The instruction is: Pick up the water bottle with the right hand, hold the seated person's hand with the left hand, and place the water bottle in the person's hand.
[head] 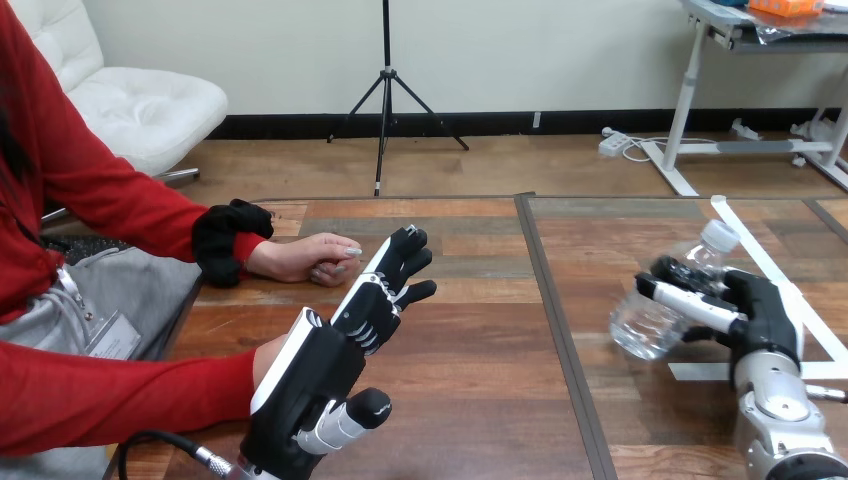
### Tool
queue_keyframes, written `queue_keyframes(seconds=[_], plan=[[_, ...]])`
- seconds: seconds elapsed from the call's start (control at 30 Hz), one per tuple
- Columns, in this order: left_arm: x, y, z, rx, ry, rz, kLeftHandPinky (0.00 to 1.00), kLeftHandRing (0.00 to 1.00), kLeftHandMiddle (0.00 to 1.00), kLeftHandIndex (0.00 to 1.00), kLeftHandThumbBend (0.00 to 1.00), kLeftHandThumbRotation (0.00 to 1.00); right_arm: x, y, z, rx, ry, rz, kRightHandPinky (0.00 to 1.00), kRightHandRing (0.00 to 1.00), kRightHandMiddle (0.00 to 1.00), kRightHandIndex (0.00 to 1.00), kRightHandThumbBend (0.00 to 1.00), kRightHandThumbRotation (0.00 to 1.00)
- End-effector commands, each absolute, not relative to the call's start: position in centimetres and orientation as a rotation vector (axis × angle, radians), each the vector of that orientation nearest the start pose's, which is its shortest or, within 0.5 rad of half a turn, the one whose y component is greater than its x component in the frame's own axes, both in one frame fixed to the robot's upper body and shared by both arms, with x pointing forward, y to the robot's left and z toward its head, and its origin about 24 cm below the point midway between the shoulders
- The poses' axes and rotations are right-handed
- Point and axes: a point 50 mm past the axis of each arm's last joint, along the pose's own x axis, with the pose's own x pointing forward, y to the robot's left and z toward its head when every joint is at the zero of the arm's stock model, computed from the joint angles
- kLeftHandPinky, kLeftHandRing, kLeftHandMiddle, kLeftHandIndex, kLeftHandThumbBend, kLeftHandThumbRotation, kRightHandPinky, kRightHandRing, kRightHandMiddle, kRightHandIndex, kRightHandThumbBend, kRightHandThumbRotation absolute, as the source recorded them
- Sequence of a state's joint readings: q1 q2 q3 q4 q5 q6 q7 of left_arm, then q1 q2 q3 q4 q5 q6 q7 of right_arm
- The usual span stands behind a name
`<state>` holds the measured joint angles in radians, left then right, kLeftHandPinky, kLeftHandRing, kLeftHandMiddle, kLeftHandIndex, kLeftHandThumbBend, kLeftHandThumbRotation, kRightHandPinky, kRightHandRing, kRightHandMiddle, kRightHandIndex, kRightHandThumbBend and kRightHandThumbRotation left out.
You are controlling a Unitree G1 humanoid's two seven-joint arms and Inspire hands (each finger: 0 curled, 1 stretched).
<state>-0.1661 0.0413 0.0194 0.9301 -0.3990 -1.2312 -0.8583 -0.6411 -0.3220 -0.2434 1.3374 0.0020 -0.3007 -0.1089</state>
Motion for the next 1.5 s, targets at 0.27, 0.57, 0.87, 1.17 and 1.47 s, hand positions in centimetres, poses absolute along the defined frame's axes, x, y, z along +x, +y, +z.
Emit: queue_keyframes(seconds=[0.27,0.57,0.87,1.17,1.47], plan=[[23.0,15.3,1.2,0.116,-0.595,-0.493,0.89,0.96,0.99,0.98,1.0,0.85,34.8,-23.2,3.2,-0.118,0.073,-0.231,0.36,0.41,0.46,0.44,0.75,0.0],[23.0,15.6,2.0,0.203,-0.656,-0.479,0.87,0.96,1.0,0.99,1.0,0.88,35.1,-21.5,4.1,-0.09,-0.016,-0.154,0.32,0.36,0.45,0.44,0.75,0.0],[23.0,15.8,2.7,0.236,-0.706,-0.445,0.91,0.99,1.0,1.0,1.0,0.84,34.9,-20.1,4.9,-0.09,-0.1,-0.076,0.33,0.39,0.47,0.44,0.73,0.0],[22.9,16.3,3.5,0.271,-0.758,-0.368,0.94,1.0,1.0,1.0,1.0,0.81,34.5,-19.3,5.1,-0.078,-0.135,-0.015,0.31,0.38,0.46,0.44,0.73,0.0],[23.1,16.9,4.3,0.289,-0.791,-0.303,0.97,1.0,1.0,1.0,1.0,0.73,34.1,-18.7,5.4,-0.145,-0.175,0.039,0.29,0.35,0.44,0.43,0.75,0.0]])
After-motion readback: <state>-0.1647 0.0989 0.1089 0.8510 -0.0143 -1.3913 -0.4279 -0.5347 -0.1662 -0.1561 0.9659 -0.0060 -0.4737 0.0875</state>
